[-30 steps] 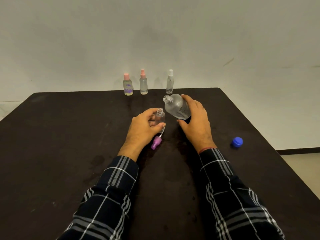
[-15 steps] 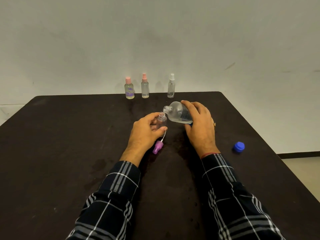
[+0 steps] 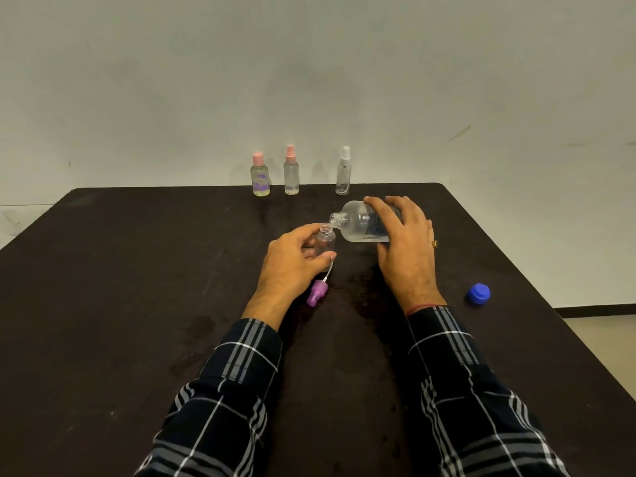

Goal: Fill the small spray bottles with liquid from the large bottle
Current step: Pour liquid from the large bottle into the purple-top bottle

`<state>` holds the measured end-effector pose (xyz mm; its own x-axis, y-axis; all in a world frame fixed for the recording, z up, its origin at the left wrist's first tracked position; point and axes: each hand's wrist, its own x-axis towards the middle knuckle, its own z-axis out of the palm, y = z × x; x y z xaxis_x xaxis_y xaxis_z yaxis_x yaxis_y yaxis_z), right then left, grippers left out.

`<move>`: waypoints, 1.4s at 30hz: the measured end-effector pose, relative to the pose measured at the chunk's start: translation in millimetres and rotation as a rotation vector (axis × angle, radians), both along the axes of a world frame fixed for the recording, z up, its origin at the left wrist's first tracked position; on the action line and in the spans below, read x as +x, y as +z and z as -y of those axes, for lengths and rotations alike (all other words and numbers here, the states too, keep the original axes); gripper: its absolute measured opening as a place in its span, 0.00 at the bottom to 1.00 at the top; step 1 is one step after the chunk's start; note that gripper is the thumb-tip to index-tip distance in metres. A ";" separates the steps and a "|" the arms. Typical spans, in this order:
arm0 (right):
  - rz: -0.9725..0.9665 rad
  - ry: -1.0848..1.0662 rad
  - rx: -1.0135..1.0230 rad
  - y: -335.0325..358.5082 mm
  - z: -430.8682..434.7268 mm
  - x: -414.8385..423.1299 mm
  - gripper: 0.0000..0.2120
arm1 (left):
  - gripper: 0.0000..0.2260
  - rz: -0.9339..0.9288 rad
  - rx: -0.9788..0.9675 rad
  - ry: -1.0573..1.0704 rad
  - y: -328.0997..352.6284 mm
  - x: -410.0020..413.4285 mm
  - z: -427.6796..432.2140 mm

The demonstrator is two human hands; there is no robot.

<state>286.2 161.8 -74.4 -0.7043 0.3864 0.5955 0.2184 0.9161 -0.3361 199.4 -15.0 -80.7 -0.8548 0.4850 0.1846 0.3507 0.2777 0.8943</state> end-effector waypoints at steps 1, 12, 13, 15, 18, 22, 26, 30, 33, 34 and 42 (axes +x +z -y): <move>0.003 -0.001 -0.001 0.8 0.5 0.4 0.36 | 0.26 -0.001 -0.002 0.000 0.8 0.3 0.0; 0.001 -0.030 0.052 7.0 3.1 1.7 0.36 | 0.26 -0.001 -0.017 -0.004 3.0 0.2 0.2; 0.001 -0.031 0.052 6.9 3.3 2.0 0.36 | 0.26 -0.002 -0.014 -0.004 2.7 0.3 0.2; -0.001 -0.036 0.052 7.0 3.1 2.8 0.37 | 0.25 -0.006 -0.011 -0.007 2.2 0.7 -0.2; -0.006 -0.044 0.065 7.4 3.1 3.6 0.37 | 0.25 -0.017 -0.011 -0.007 2.7 1.4 -0.8; -0.006 -0.059 0.095 9.0 3.7 3.3 0.39 | 0.25 -0.016 -0.016 -0.008 3.6 1.6 -0.7; -0.019 -0.073 0.137 9.6 3.3 2.8 0.40 | 0.25 -0.023 -0.020 -0.010 4.3 2.0 -0.5; -0.027 -0.085 0.163 10.2 3.8 2.5 0.41 | 0.25 -0.012 -0.020 -0.008 4.7 1.5 -0.4; -0.028 -0.086 0.169 10.2 3.7 2.5 0.41 | 0.25 -0.008 -0.018 -0.009 4.2 1.0 -0.9; -0.026 -0.085 0.169 10.2 3.6 2.5 0.41 | 0.25 -0.008 -0.016 -0.009 4.2 1.1 -0.8; -0.038 -0.088 0.179 9.6 3.5 2.5 0.41 | 0.25 0.003 -0.014 -0.005 3.1 1.4 -0.9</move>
